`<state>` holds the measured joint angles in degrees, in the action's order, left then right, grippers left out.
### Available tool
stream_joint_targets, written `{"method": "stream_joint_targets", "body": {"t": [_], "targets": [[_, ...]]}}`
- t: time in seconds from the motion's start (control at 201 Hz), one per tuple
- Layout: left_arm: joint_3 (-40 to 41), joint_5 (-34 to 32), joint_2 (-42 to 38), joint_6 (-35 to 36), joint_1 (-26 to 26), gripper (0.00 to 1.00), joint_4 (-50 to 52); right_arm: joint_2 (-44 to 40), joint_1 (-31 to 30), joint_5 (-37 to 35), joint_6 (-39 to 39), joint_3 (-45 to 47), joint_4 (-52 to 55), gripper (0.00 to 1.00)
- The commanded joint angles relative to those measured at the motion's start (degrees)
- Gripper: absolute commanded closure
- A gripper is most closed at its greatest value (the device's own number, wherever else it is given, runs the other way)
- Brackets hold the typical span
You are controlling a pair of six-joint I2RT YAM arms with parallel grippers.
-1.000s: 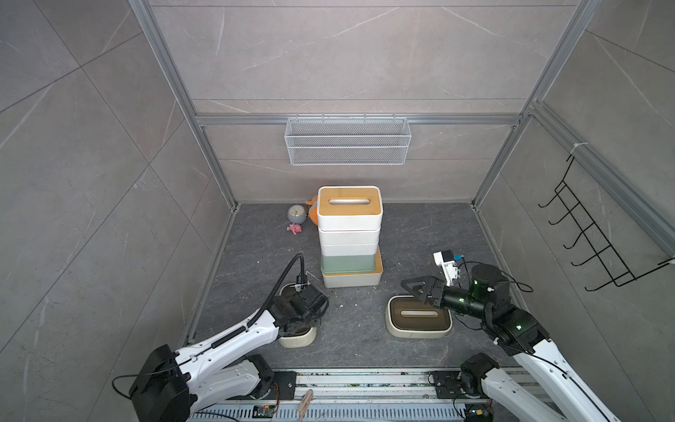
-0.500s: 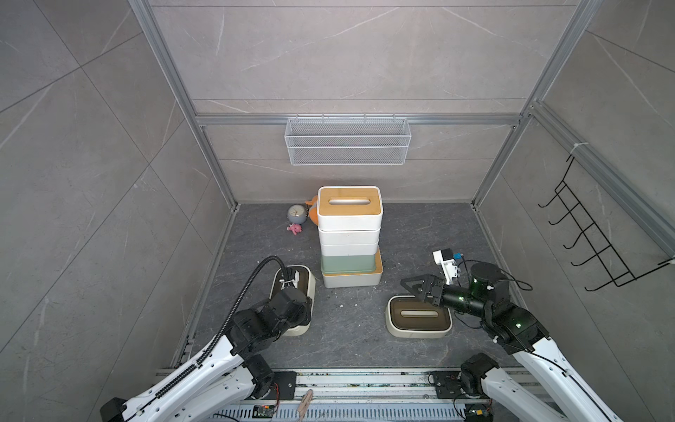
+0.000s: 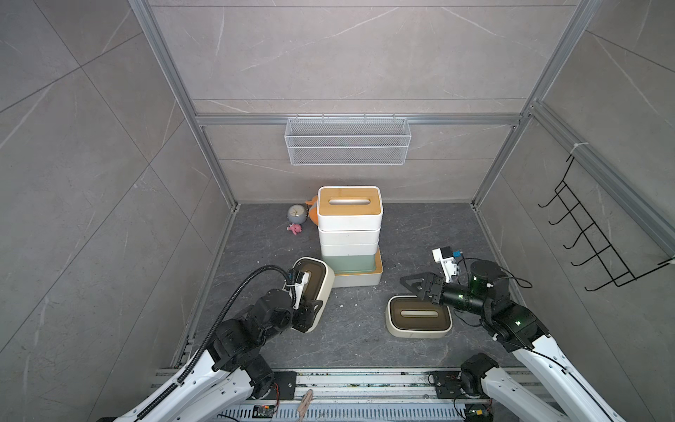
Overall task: Stack the tissue boxes
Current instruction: Pick up the tissue box from the center of the board, then place the tissue box at the tissue box.
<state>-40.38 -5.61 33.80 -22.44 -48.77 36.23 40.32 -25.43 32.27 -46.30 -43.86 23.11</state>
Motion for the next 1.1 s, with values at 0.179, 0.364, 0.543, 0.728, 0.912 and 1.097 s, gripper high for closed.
{"method": "stream_joint_targets", "body": {"t": [0.179, 0.364, 0.543, 0.728, 0.912, 1.097], "targets": [[-2.6, 13.3, 3.0, 5.7, -0.6, 0.51, -11.4, 1.7, -1.2, 4.2, -0.9, -1.9, -4.2, 0.00], [-3.5, 16.4, 5.7, 8.0, -2.8, 0.52, -14.1, 2.9, -3.4, 4.6, -4.2, -1.2, -7.2, 0.00], [-5.3, 17.1, 9.1, 10.3, -6.3, 0.52, -15.9, 5.8, -7.5, 4.0, -7.1, -0.7, -11.3, 0.00], [-6.9, 18.0, 12.1, 11.4, -8.8, 0.52, -18.7, 8.9, -9.7, 1.6, -7.2, -0.7, -10.2, 0.00], [-8.9, 17.8, 15.0, 12.9, -11.6, 0.53, -19.5, 9.8, -10.2, 1.5, -9.3, 0.7, -12.9, 0.00], [-10.2, 17.2, 17.5, 14.6, -13.4, 0.53, -19.2, 10.9, -10.6, 3.3, -11.6, 1.6, -16.5, 0.00]]}}
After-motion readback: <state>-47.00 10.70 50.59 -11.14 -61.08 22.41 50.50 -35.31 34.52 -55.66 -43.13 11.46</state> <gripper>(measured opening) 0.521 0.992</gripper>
